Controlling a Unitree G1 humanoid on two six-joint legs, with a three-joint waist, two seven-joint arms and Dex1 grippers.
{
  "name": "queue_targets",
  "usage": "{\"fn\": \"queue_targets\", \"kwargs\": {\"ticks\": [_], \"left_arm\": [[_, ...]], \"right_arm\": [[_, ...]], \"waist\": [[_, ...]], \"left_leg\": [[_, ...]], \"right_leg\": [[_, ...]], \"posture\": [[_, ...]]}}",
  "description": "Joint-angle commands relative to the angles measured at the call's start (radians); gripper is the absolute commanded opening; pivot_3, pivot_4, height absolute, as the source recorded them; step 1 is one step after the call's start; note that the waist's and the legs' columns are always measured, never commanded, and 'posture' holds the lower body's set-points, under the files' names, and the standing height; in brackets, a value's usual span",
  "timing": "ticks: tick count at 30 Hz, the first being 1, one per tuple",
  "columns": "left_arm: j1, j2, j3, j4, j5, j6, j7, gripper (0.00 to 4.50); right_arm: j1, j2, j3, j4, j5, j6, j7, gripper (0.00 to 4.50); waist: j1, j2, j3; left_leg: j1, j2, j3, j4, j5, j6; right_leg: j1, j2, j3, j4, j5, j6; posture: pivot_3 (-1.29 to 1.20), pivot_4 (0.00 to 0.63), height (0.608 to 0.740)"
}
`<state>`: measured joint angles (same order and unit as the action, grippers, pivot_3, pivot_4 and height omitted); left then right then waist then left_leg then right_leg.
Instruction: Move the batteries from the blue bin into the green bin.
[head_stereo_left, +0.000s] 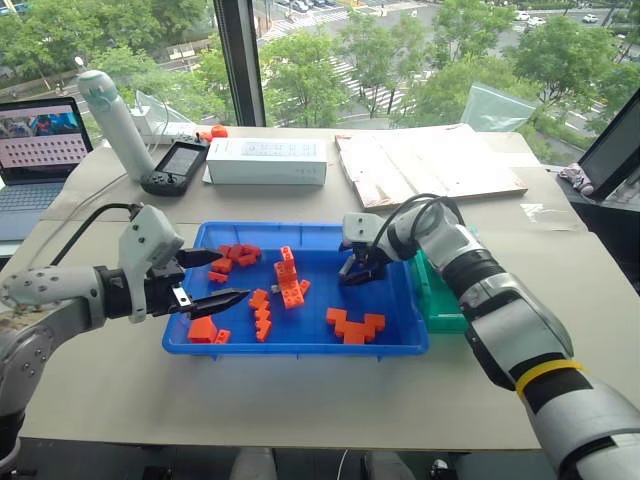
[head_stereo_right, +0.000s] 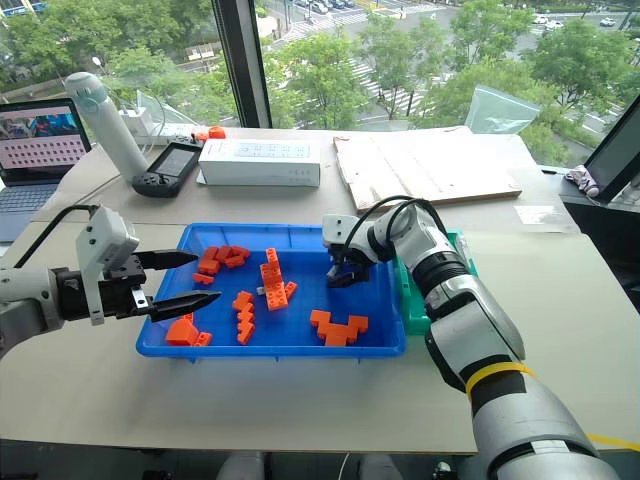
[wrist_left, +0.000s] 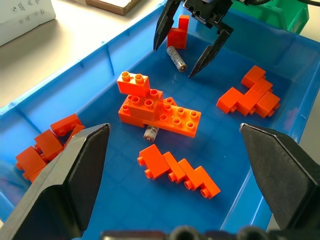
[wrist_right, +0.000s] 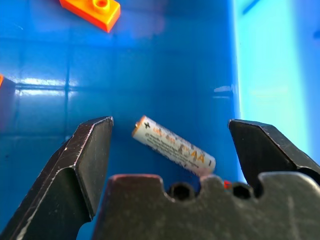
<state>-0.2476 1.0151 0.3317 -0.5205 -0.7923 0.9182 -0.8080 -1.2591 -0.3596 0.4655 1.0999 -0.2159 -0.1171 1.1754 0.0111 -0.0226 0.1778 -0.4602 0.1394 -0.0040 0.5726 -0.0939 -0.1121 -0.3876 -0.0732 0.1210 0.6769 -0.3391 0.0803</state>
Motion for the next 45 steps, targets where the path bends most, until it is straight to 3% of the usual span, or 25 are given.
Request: {"fn": "queue_targets", "kwargs": {"ticks": [1, 4, 7, 17, 22, 26, 35, 41, 43, 45], "left_arm": [[-0.007, 0.006, 0.016, -0.023, -0.008, -0.01, 0.003, 4.5], [-0.011, 0.008, 0.016, -0.014, 0.0, -0.018, -0.002, 4.5], [-0.006, 0.012, 0.021, -0.014, 0.004, -0.02, -0.001, 4.5], [0.006, 0.009, 0.028, -0.024, 0.005, -0.018, 0.009, 4.5], [0.005, 0.009, 0.024, -0.018, 0.008, -0.023, 0.008, 4.5], [-0.027, -0.015, 0.029, -0.003, -0.026, -0.022, 0.009, 4.5], [-0.118, -0.054, 0.01, 0.04, -0.089, -0.018, 0.005, 4.5], [-0.131, -0.024, -0.043, 0.099, -0.023, -0.058, -0.047, 4.5], [-0.113, 0.005, -0.051, 0.124, 0.019, -0.083, -0.07, 4.5], [-0.091, 0.032, -0.043, 0.137, 0.042, -0.098, -0.095, 4.5]], "right_arm": [[-0.03, 0.005, 0.015, 0.076, -0.063, -0.028, -0.011, 4.28], [-0.044, 0.02, 0.009, 0.111, -0.078, -0.028, 0.006, 4.28], [-0.046, 0.034, -0.003, 0.128, -0.08, -0.03, 0.019, 3.63], [-0.021, 0.049, -0.03, 0.121, -0.074, -0.019, 0.098, 0.27], [-0.016, 0.015, -0.122, 0.003, 0.033, 0.06, 0.25, 0.25], [0.001, -0.092, -0.25, -0.226, 0.187, 0.315, 0.391, 0.25], [0.202, -0.477, -0.355, -0.628, 0.271, 0.646, 0.406, 0.25], [0.292, -0.548, -0.345, -0.648, 0.252, 0.71, 0.306, 0.25], [0.301, -0.529, -0.347, -0.655, 0.26, 0.718, 0.27, 1.27], [0.294, -0.515, -0.347, -0.661, 0.26, 0.718, 0.24, 1.82]], "waist": [[0.0, 0.0, 0.0], [-0.001, 0.0, 0.0], [-0.002, 0.0, 0.0], [-0.005, 0.0, 0.0], [-0.003, 0.0, 0.0], [-0.001, 0.001, 0.001], [0.017, 0.0, 0.001], [-0.009, 0.001, 0.001], [-0.014, 0.001, 0.001], [-0.017, 0.001, 0.001]], "left_leg": [[0.0, 0.0, 0.0, 0.0, 0.0, 0.0], [0.0, 0.0, 0.0, 0.0, 0.0, 0.0], [0.0, 0.0, 0.0, 0.0, 0.0, 0.0], [0.0, 0.0, 0.0, 0.0, 0.0, 0.0], [0.0, 0.0, 0.0, 0.0, 0.0, 0.0], [0.0, 0.0, 0.0, 0.0, 0.0, 0.0], [0.0, 0.0, 0.0, 0.0, -0.001, 0.001], [0.0, 0.0, 0.0, 0.0, -0.001, 0.001], [0.0, 0.0, 0.0, 0.001, 0.0, 0.0], [0.0, 0.0, 0.0, 0.0, 0.0, 0.0]], "right_leg": [[0.0, 0.0, 0.0, 0.0, 0.0, 0.0], [0.0, 0.0, 0.0, 0.0, 0.0, 0.0], [0.0, 0.0, 0.0, 0.0, 0.0, 0.0], [0.0, 0.0, 0.0, 0.001, 0.0, 0.0], [0.0, 0.0, 0.0, 0.001, 0.0, 0.0], [-0.001, 0.0, 0.0, 0.001, 0.0, 0.0], [0.0, 0.0, 0.0, -0.001, 0.0, 0.0], [0.0, 0.0, 0.002, -0.001, 0.0, 0.0], [0.0, 0.0, 0.002, -0.001, 0.0, 0.0], [-0.001, 0.0, 0.002, -0.002, 0.0, 0.0]], "posture": [[0.0, 0.15, 0.732], [0.0, 0.15, 0.732], [0.0, 0.15, 0.732], [0.0, 0.15, 0.732], [0.0, 0.15, 0.732], [0.0, 0.15, 0.732], [0.0, 0.15, 0.732], [0.0, 0.15, 0.732], [0.0, 0.15, 0.732], [0.0, 0.15, 0.732]]}}
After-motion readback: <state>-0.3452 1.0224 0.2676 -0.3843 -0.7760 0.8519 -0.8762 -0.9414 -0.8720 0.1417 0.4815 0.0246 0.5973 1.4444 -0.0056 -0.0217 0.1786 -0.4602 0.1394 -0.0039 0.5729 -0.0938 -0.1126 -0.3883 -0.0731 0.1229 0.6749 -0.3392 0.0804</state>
